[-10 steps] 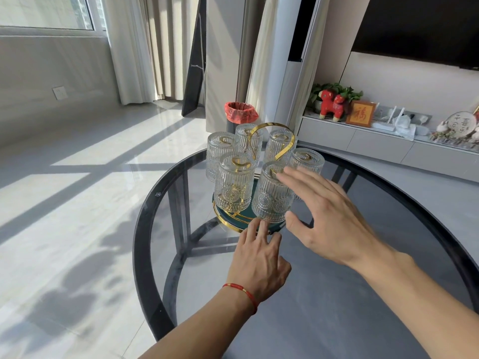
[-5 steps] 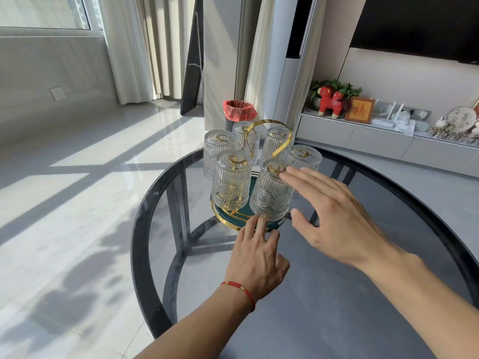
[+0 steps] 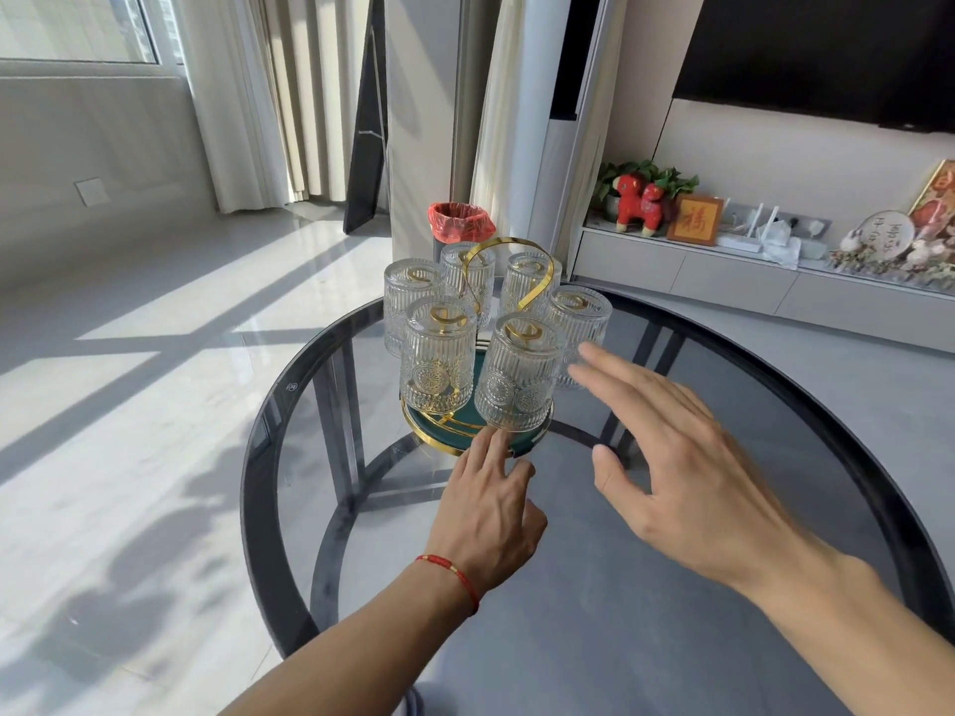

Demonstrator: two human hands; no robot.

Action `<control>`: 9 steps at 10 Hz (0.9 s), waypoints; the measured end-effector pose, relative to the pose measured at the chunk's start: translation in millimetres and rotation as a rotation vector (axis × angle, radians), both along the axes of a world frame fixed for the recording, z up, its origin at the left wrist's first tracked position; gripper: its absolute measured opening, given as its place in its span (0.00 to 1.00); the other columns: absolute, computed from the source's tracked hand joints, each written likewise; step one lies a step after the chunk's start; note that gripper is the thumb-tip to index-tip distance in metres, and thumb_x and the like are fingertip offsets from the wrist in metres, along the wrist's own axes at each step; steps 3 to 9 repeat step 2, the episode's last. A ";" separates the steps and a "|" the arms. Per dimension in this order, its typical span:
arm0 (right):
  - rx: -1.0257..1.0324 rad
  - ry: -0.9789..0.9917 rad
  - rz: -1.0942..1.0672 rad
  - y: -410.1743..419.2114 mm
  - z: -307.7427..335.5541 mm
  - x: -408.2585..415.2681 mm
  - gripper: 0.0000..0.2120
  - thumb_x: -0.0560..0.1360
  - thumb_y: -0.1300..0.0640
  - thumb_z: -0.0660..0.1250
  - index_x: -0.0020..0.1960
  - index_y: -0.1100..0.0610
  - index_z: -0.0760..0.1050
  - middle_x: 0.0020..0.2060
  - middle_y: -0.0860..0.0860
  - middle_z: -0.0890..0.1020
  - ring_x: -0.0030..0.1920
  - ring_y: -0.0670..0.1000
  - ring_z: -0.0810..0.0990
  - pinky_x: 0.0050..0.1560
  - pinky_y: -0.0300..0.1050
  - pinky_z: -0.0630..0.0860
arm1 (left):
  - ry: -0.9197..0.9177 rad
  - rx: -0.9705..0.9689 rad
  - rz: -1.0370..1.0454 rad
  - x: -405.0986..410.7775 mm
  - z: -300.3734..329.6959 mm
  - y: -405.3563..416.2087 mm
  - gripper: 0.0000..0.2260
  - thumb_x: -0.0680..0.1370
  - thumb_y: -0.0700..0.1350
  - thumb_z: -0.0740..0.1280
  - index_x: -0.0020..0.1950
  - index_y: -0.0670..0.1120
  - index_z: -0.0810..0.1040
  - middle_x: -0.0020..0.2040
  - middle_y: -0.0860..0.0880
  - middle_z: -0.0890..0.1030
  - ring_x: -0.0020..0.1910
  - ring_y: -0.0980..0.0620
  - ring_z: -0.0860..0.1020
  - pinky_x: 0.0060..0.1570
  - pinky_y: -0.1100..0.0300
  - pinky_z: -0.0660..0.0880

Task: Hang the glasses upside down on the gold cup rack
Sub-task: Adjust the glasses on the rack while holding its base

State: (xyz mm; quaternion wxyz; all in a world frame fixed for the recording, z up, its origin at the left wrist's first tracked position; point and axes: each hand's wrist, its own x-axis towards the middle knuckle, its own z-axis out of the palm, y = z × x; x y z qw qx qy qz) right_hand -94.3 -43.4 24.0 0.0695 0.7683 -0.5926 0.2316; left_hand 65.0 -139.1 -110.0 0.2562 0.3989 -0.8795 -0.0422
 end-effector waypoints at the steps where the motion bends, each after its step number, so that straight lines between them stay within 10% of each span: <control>1: -0.025 -0.084 0.033 40.4 -8.7 -2.2 0.26 0.77 0.57 0.65 0.76 0.54 0.71 0.79 0.45 0.67 0.77 0.45 0.68 0.77 0.38 0.59 | 0.014 0.024 -0.029 4.5 -2.4 1.0 0.16 0.73 0.45 0.62 0.55 0.40 0.82 0.72 0.37 0.72 0.76 0.38 0.65 0.70 0.44 0.72; 9: -0.044 -0.048 0.059 93.5 -15.5 -11.4 0.24 0.77 0.56 0.63 0.72 0.56 0.75 0.78 0.49 0.70 0.77 0.46 0.68 0.76 0.43 0.63 | 0.010 0.022 -0.048 14.3 -0.4 8.3 0.13 0.73 0.43 0.65 0.53 0.40 0.84 0.73 0.40 0.73 0.77 0.42 0.65 0.68 0.49 0.74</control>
